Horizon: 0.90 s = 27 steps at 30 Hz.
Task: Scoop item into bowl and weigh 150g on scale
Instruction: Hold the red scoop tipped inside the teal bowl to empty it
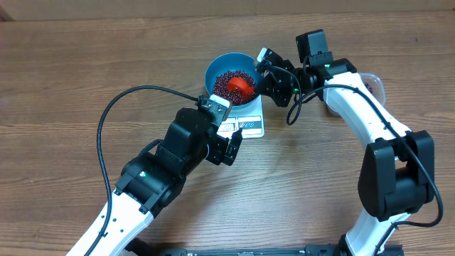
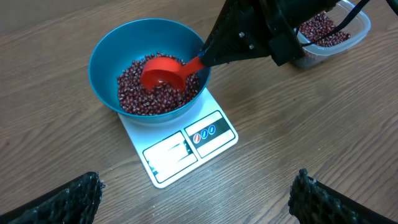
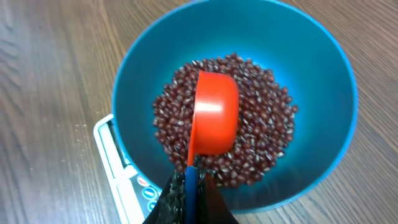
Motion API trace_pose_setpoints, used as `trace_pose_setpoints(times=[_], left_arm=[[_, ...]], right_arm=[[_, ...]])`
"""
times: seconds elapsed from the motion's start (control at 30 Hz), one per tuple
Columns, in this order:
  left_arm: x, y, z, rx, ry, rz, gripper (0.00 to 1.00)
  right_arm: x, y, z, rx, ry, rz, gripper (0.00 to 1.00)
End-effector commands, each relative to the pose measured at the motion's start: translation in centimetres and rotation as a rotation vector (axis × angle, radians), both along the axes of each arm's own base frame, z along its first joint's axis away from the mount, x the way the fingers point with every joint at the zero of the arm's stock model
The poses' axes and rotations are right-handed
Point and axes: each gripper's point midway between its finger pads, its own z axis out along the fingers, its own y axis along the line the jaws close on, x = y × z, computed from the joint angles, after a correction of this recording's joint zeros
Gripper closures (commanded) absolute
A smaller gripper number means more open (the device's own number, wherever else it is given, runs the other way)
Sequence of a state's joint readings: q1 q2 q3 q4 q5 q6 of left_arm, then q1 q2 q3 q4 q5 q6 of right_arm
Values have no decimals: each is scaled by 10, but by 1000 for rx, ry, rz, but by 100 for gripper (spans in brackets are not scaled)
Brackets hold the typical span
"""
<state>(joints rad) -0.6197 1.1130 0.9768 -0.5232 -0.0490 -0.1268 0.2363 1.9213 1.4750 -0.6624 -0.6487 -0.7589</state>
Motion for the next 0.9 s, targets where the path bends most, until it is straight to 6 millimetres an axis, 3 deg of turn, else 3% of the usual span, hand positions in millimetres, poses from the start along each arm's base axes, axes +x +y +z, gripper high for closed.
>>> trace_pose_setpoints(times=[0.0,0.33,0.63,0.87], left_arm=[[1,2,-1,7,-5,1,1],[1,2,-1,7,-4,1,1],[1,2,-1,6,-4,2,1],[1,2,-1,6,-4,1,1]], right_arm=[[0,12,15,82,-9,42,96],[5,12,19,103,-4,8,96],[9,13,44,121,-86,11,96],[10,13,49,128,-83,-3,96]])
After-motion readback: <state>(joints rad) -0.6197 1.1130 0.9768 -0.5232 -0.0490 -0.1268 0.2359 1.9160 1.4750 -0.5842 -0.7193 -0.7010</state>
